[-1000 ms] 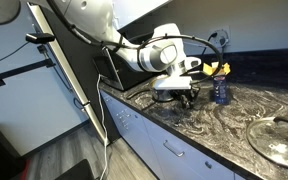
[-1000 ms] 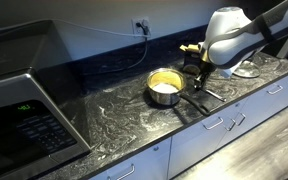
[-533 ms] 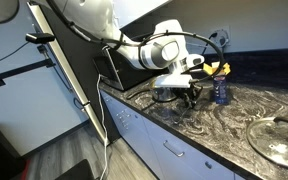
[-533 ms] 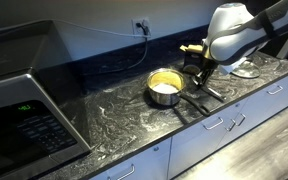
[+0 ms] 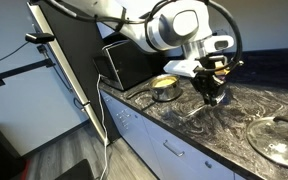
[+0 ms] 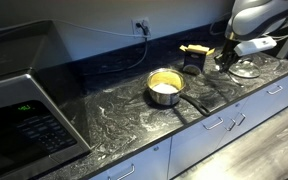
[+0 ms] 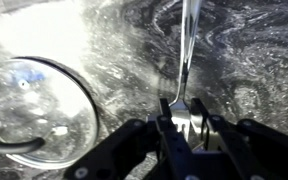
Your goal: Change the position of the fork to face the right side
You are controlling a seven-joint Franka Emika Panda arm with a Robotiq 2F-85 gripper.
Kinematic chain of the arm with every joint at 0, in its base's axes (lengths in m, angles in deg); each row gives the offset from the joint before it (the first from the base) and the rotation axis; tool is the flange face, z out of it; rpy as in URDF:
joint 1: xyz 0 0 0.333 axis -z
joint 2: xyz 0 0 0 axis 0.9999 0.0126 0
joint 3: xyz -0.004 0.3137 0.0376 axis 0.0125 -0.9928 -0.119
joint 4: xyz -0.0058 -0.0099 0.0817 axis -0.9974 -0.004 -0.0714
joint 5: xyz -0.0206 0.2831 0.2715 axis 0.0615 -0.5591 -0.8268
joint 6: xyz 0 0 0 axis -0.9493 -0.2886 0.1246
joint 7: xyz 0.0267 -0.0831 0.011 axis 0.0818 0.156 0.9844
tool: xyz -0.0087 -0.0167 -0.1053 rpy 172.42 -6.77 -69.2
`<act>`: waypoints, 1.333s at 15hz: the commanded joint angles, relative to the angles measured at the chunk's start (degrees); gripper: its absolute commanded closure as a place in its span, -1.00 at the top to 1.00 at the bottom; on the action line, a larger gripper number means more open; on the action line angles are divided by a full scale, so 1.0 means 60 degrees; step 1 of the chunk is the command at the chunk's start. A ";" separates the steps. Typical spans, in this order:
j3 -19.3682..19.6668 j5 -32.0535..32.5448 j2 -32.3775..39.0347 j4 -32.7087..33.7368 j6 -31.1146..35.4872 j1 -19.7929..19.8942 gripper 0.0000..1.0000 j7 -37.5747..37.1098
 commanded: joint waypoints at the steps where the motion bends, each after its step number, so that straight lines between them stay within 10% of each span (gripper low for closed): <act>1: 0.0341 -0.0024 -0.0162 0.0008 -0.0685 0.0022 -0.87 -0.1488; 13: 0.0335 -0.2464 -0.0297 -0.1029 -0.0052 0.0015 -0.87 -0.5832; 20: 0.0342 -0.3701 -0.0181 -0.1754 0.2628 -0.0188 -0.87 -0.7675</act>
